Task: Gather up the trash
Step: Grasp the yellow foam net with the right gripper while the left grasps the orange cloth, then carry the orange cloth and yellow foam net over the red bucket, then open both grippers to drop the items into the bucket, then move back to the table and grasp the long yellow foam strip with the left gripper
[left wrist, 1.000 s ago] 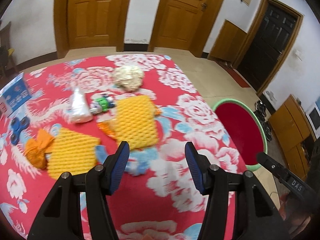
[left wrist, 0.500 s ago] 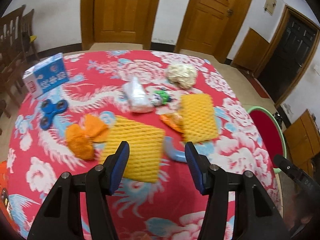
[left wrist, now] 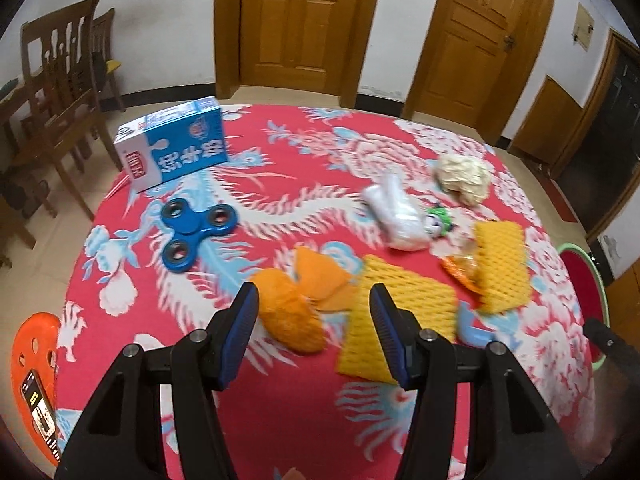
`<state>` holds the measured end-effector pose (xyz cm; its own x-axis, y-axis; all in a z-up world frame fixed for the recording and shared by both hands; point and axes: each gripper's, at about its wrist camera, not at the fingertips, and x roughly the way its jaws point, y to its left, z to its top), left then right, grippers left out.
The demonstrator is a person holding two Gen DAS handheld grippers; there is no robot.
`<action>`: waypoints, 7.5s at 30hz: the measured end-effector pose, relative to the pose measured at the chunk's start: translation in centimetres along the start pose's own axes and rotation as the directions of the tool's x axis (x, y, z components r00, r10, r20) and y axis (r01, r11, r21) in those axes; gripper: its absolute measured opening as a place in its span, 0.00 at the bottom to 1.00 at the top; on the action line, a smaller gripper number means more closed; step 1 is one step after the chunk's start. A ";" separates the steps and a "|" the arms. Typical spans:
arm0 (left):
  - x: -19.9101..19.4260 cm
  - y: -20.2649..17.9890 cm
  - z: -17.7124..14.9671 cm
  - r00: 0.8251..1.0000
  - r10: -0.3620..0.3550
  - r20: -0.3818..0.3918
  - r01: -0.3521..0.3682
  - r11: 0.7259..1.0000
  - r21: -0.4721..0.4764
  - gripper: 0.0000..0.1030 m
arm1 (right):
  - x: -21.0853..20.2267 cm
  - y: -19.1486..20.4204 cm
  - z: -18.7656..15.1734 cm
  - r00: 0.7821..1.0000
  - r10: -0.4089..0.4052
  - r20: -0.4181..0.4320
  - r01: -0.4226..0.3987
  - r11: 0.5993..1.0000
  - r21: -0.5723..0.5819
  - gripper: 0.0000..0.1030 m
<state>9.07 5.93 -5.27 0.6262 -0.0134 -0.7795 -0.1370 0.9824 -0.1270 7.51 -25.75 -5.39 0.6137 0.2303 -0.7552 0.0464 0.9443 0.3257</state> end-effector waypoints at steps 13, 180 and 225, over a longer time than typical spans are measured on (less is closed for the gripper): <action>2.9 2.2 -0.1 0.999 0.017 -0.043 -0.019 0.998 -0.054 0.56 | 4.3 5.7 1.7 0.999 0.019 -0.039 -0.024 0.990 -0.136 0.73; -3.8 -24.8 -2.8 0.928 -0.367 -0.069 0.366 0.860 0.356 0.40 | -9.0 -14.6 -1.4 0.963 -0.136 0.232 0.066 0.955 0.289 0.43; -2.7 -8.4 -0.7 0.987 -0.155 0.031 0.151 0.983 0.104 0.40 | -6.8 -4.2 -2.5 0.986 -0.039 0.165 0.019 0.993 0.119 0.46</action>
<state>7.96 -2.40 -2.50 0.6631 -0.1598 -0.7313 0.0397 0.9831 -0.1788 1.17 -30.75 -2.99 0.7330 0.1516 -0.6631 0.1515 0.9140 0.3765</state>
